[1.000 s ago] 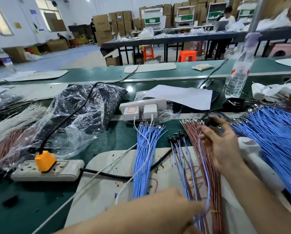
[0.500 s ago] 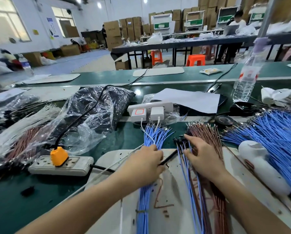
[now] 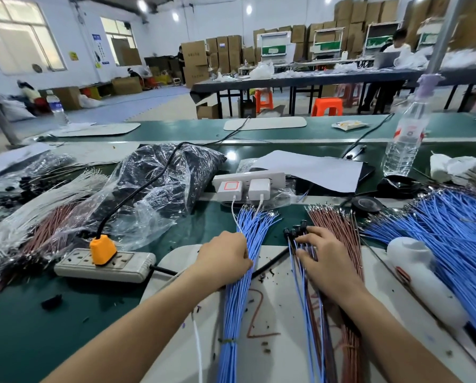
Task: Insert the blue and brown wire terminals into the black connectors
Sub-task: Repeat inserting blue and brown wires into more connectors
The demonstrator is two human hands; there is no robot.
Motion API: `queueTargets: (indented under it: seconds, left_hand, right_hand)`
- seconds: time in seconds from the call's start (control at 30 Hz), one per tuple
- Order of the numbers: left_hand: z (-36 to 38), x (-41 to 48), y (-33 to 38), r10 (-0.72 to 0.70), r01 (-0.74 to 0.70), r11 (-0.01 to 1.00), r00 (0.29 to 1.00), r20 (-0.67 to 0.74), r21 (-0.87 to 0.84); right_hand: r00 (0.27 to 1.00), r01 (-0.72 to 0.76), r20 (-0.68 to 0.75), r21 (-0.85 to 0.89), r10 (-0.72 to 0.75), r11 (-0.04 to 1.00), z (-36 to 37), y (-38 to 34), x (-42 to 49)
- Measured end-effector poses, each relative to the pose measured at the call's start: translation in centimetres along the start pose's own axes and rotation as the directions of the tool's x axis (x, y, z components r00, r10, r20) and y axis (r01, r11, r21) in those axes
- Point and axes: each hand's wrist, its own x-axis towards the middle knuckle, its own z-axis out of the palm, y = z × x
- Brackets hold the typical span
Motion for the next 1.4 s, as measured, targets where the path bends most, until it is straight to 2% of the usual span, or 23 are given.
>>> queueTargets:
  seconds: [0.07, 0.13, 0.57, 0.63, 0.8, 1.0, 1.2, 1.4]
  left_hand:
    - [0.1, -0.3, 0.2, -0.002, 0.002, 1.0, 1.0, -0.003, -0.028]
    - [0.2, -0.5, 0.4, -0.003, 0.004, 1.0, 1.0, -0.028, 0.023]
    - [-1.1, -0.9, 2.1, 0.034, -0.037, 0.996, 0.999, 0.039, 0.078]
    - [-1.4, -1.1, 2.4, 0.059, -0.067, 0.993, 0.995, 0.076, 0.098]
    - [-1.7, -1.0, 1.4, 0.032, -0.019, 0.995, 0.991, 0.131, -0.095]
    - [-1.2, -0.9, 1.1, -0.003, 0.005, 0.996, 1.0, 0.03, -0.089]
    - [-1.1, -1.0, 1.1, -0.014, 0.023, 0.982, 0.999, 0.05, -0.185]
    - [-0.7, -1.0, 1.7, -0.012, 0.01, 0.997, 0.999, -0.032, -0.076]
  right_hand:
    - [0.997, 0.043, -0.071, 0.045, -0.04, 0.998, -0.2, -0.4, -0.1]
    - [0.991, 0.088, -0.112, 0.086, -0.078, 0.992, -0.2, -1.1, -0.4]
    - [0.968, 0.247, -0.054, 0.048, -0.244, 0.968, 0.2, -2.1, -1.0]
    - [0.967, 0.251, -0.049, 0.047, -0.249, 0.967, 0.3, -2.0, -1.0]
    - [0.964, 0.261, -0.066, 0.059, -0.257, 0.964, 0.0, -2.0, -1.1]
    - [0.972, 0.235, -0.044, 0.074, -0.232, 0.969, 0.0, -2.0, -1.3]
    - [0.975, 0.22, -0.044, 0.068, -0.218, 0.973, 0.0, -1.9, -1.2]
    - [0.977, 0.214, -0.027, 0.075, -0.213, 0.974, 0.0, -1.8, -1.1]
